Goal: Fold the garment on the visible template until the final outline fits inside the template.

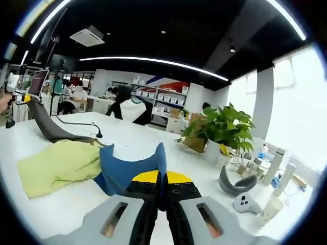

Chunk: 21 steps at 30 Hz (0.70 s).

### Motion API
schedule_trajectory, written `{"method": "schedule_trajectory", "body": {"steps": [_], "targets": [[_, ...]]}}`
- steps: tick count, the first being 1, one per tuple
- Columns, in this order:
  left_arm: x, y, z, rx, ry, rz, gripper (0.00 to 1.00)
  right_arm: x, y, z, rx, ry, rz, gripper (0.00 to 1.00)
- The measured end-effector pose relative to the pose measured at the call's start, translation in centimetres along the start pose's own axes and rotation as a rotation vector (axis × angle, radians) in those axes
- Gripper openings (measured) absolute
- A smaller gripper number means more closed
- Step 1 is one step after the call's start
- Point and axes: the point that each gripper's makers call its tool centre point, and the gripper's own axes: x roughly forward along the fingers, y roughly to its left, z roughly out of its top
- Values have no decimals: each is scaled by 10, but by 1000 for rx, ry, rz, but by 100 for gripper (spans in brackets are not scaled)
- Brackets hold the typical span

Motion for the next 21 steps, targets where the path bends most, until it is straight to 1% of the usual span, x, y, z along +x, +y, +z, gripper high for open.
{"method": "schedule_trajectory", "body": {"steps": [8, 10, 13, 15, 19, 21], "targets": [[14, 20, -20, -24, 49, 40, 3, 8, -15, -11, 3, 24, -31, 0], [18, 24, -25, -14, 63, 53, 3, 8, -19, -14, 14, 22, -45, 0], [23, 28, -34, -23, 87, 63, 3, 9, -27, -18, 17, 10, -74, 0], [26, 31, -40, -18, 107, 72, 3, 10, -31, -22, 18, 7, -88, 0], [30, 35, -53, -21, 134, 82, 3, 14, -41, -35, 20, 28, -110, 0], [34, 39, -63, -8, 166, 92, 3, 17, -45, -41, 22, 42, -117, 0]]}}
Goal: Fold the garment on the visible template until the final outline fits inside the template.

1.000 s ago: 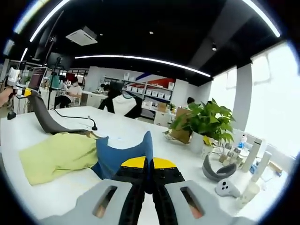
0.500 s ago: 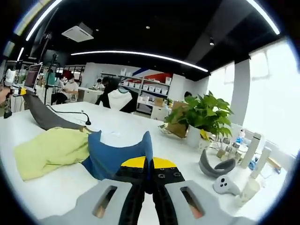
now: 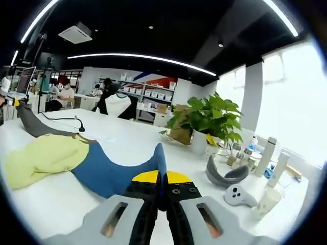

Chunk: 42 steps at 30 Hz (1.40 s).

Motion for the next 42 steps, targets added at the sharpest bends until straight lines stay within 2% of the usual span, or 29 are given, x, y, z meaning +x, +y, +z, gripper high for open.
{"method": "schedule_trajectory", "body": {"steps": [5, 10, 15, 22, 32, 36, 42], "targets": [[12, 11, -18, 19, 53, 28, 3, 8, -2, -11, -26, 29, -6, 0], [21, 18, -37, -25, 100, 39, 3, 17, -4, -37, -40, 113, -3, 0], [25, 19, -50, -30, 131, 42, 3, 22, -9, -50, -37, 145, -9, 0], [26, 18, -64, -26, 178, 47, 3, 25, -17, -63, -33, 182, -24, 0], [30, 26, -81, -36, 223, 65, 3, 22, -27, -93, -19, 244, -48, 0], [32, 28, -90, -45, 251, 66, 3, 24, -29, -99, -15, 259, -50, 0], [31, 33, -94, -57, 260, 77, 3, 28, -32, -106, -32, 274, -52, 0]]}}
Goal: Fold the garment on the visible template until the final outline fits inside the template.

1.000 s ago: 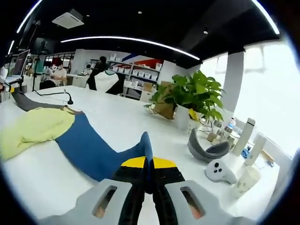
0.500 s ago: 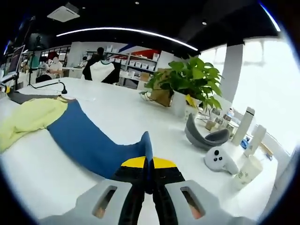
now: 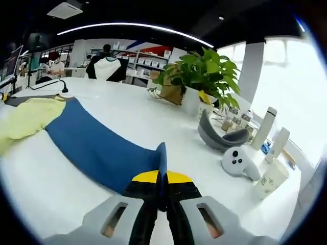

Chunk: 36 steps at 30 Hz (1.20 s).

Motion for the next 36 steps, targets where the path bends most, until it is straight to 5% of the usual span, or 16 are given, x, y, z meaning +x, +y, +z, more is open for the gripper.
{"method": "schedule_trajectory", "body": {"steps": [21, 31, 32, 36], "targets": [[10, 6, -4, 53, 40, 23, 3, 28, -8, -8, -93, 77, 3, 0], [10, 8, -5, 108, 61, 35, 3, 39, -11, -7, -193, 123, 5, 0], [11, 9, -6, 116, 64, 36, 3, 40, -14, -5, -262, 129, 4, 0], [12, 13, -7, 108, 70, 41, 3, 44, -13, -5, -316, 152, 13, 0]]}}
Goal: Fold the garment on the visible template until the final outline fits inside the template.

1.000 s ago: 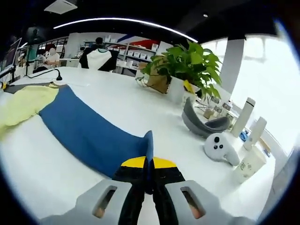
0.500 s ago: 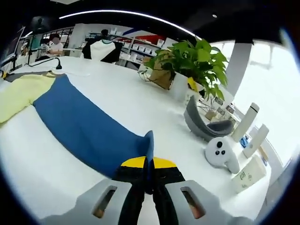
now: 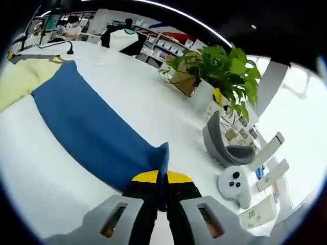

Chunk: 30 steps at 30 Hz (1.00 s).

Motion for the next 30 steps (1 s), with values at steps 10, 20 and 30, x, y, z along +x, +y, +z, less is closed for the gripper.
{"method": "schedule_trajectory", "body": {"steps": [10, 20, 30], "targets": [[4, 8, -8, -11, 26, 6, 3, 6, -6, 0, -66, 39, -19, 0], [3, 8, -8, 7, 28, 6, 3, 13, -5, -12, -110, 59, -26, 0], [5, 10, -8, -26, 34, 9, 3, 12, -8, -14, 93, 37, 4, 0]]}}
